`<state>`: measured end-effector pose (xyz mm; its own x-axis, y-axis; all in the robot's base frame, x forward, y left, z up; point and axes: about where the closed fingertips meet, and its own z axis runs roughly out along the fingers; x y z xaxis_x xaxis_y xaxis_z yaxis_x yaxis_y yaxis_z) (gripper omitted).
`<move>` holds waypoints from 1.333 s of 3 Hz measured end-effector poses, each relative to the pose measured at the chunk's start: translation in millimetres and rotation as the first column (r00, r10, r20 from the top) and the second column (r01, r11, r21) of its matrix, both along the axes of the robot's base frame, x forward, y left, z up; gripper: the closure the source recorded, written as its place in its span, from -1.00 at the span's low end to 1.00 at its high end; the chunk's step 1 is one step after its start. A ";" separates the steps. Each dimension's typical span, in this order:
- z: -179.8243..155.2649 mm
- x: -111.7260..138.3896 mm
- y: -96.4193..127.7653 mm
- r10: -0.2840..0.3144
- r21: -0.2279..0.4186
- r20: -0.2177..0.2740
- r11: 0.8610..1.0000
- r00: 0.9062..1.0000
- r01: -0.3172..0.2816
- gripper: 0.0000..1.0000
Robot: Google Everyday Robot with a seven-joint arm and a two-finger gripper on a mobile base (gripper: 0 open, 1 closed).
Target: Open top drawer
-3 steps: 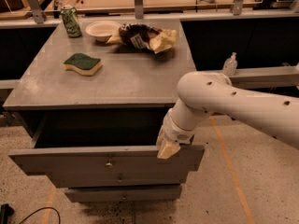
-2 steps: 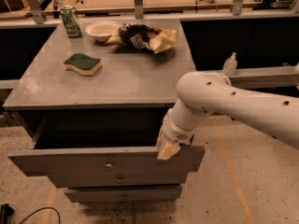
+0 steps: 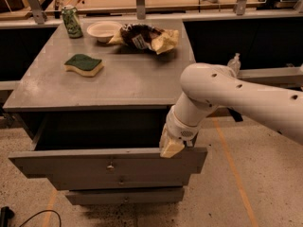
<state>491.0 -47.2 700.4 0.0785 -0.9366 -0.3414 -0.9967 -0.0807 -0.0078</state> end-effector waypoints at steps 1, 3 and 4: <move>21.1 -2.8 3.0 0.010 -0.009 -0.027 1.000 1.000 -0.010 -0.04; 47.0 -5.4 8.5 0.020 -0.011 -0.048 1.000 0.999 -0.021 0.86; 44.2 -2.6 12.1 0.016 -0.002 -0.032 1.000 0.999 -0.016 1.00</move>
Offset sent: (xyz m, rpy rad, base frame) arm -0.0056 0.0075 0.0673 -0.0193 0.0615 0.0174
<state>488.4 -35.1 744.6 0.0828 -0.9361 -0.3418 -0.9950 -0.0969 0.0242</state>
